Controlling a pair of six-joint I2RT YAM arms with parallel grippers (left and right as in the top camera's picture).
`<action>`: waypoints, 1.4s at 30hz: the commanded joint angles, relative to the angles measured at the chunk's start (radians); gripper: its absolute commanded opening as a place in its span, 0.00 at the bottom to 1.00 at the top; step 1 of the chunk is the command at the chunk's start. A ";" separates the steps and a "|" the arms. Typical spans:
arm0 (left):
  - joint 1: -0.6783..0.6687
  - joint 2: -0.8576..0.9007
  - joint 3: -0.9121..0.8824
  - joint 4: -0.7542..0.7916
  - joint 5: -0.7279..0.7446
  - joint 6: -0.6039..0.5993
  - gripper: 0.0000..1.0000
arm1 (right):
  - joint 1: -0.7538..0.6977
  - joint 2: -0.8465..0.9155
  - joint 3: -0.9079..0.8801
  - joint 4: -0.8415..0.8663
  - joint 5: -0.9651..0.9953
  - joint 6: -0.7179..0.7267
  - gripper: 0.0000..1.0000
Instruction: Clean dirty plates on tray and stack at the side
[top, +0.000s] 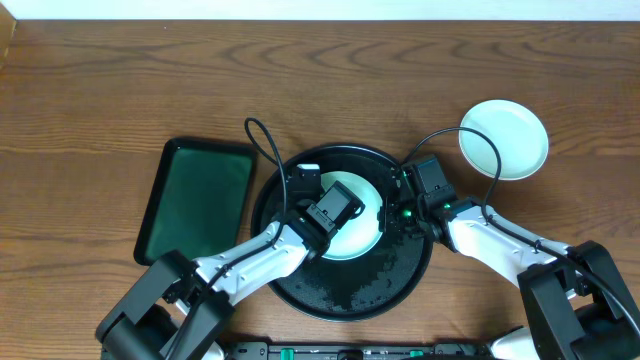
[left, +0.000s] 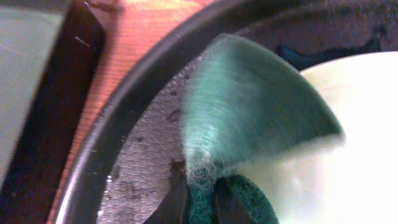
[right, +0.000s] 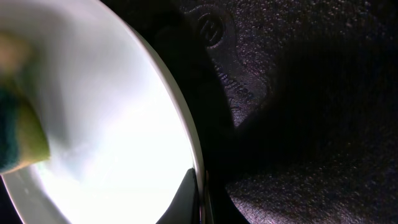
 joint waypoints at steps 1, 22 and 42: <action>0.040 -0.077 -0.037 -0.032 -0.186 0.019 0.07 | 0.015 0.062 -0.066 -0.058 0.082 0.000 0.01; -0.020 0.042 -0.037 0.089 0.330 -0.078 0.07 | 0.014 0.061 -0.057 -0.077 0.094 0.014 0.01; -0.016 -0.148 -0.019 -0.069 -0.288 -0.036 0.07 | 0.016 0.061 0.266 -0.490 0.254 -0.143 0.01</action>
